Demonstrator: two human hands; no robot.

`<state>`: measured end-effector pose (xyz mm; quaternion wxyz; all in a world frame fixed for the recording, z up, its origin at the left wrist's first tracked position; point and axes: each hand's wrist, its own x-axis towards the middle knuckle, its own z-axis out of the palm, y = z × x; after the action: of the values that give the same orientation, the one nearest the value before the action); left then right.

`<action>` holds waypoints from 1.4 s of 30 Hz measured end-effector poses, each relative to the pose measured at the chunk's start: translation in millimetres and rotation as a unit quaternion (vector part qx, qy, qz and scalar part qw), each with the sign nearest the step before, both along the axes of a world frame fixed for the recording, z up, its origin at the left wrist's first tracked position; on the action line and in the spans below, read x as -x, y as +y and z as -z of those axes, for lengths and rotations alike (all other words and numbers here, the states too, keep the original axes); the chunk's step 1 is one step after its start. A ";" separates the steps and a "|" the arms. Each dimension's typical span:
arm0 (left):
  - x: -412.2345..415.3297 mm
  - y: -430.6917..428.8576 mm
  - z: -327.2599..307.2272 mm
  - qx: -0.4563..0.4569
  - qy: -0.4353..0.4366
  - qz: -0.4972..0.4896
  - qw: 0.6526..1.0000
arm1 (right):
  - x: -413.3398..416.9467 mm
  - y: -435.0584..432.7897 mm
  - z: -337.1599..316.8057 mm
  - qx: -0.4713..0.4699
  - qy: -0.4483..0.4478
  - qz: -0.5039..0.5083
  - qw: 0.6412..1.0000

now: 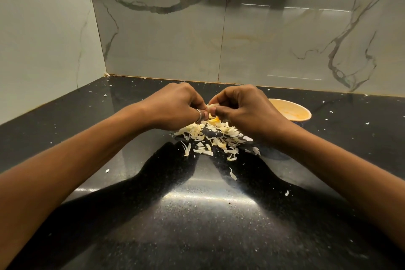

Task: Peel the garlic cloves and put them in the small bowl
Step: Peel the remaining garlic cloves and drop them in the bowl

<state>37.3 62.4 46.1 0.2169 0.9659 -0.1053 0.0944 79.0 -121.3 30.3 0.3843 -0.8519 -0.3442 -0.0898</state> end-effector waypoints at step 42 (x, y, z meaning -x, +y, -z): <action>5.9 -9.0 -6.3 0.252 0.006 -0.018 0.968 | -1.5 -3.3 -0.5 -0.079 -0.037 -0.002 0.996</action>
<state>31.4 53.3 52.4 0.4520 0.8825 -0.0596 0.1155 80.5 -124.6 30.7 0.4377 -0.8143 -0.3513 -0.1477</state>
